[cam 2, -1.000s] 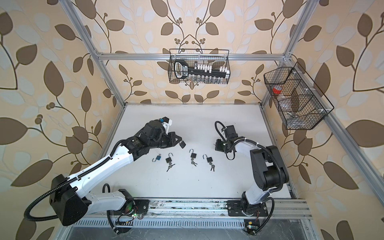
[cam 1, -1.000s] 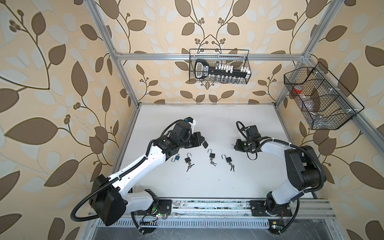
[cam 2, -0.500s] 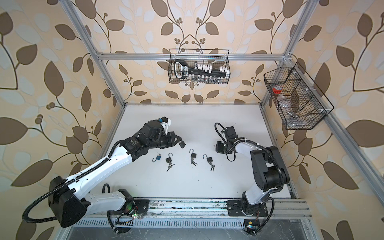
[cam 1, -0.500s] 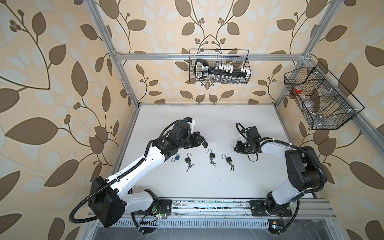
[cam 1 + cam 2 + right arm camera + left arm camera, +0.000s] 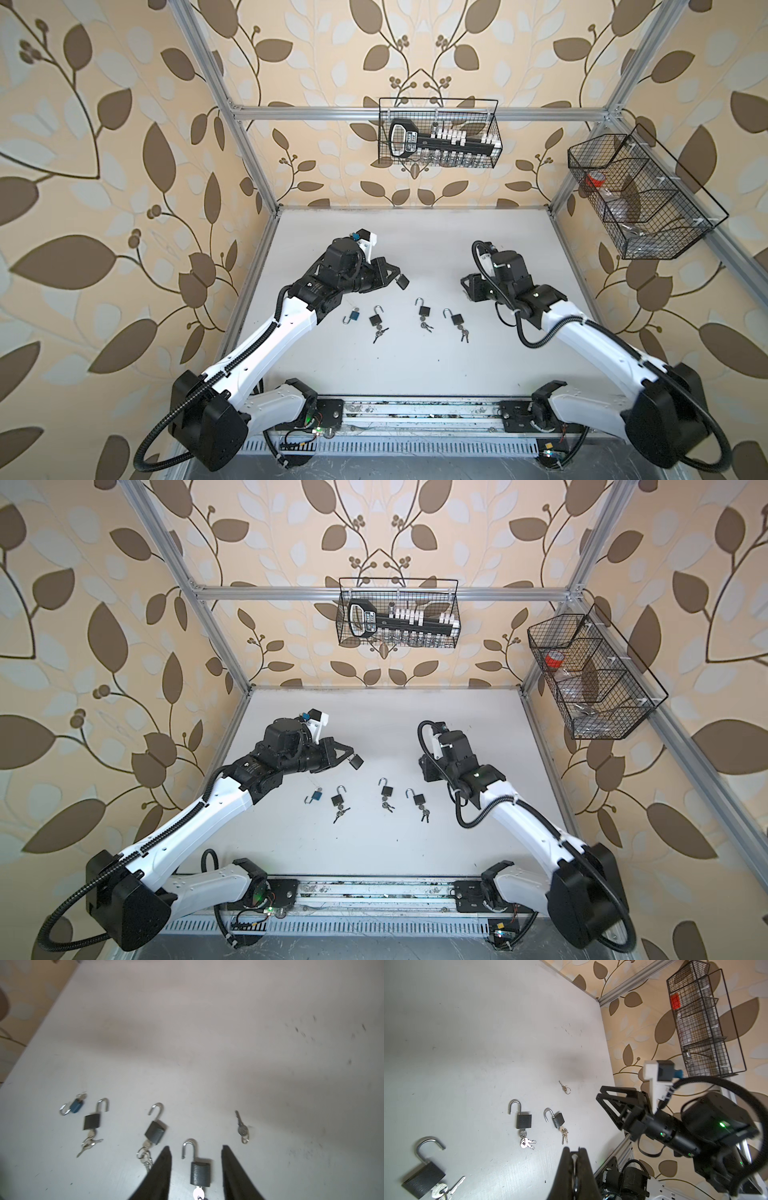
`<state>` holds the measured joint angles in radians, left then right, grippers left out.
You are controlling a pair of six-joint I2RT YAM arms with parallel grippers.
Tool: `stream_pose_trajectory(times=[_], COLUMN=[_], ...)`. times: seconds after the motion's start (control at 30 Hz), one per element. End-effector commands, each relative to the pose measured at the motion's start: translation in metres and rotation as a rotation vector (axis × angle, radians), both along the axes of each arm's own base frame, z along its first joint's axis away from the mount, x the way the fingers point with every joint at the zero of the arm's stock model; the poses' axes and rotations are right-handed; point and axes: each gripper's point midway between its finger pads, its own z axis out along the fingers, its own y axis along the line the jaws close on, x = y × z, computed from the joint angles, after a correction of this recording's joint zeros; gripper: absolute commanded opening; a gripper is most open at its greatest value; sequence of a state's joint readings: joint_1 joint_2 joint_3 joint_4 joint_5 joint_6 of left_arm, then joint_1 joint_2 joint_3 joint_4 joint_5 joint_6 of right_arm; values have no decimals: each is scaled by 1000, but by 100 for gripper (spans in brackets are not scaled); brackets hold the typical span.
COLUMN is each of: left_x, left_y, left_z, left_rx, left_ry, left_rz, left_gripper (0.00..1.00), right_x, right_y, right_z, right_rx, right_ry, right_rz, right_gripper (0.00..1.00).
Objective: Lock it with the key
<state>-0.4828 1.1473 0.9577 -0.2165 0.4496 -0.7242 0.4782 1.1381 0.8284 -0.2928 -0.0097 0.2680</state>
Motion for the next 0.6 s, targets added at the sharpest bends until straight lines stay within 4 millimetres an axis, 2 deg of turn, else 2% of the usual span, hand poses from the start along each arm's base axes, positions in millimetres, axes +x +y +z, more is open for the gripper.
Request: stream_pose_trajectory(times=[0.0, 0.1, 0.23, 0.37, 0.57], left_x=[-13, -18, -27, -34, -35], left_y=[-21, -33, -54, -69, -75], left_z=[44, 55, 58, 60, 62], left_rx=[-165, -204, -145, -94, -96], left_ry=[-117, -149, -188, -234, -241], left_rz=[-143, -203, -227, -212, -200], left_gripper=[0, 0, 0, 0, 0], right_x=[-20, -48, -71, -78, -83], right_y=[25, 48, 67, 79, 91], right_z=[45, 82, 109, 111, 106], right_rx=[-24, -13, -13, -27, -36], right_ry=[-196, -344, -429, -413, -383], right_rz=[145, 289, 411, 453, 486], right_gripper=[55, 63, 64, 66, 69])
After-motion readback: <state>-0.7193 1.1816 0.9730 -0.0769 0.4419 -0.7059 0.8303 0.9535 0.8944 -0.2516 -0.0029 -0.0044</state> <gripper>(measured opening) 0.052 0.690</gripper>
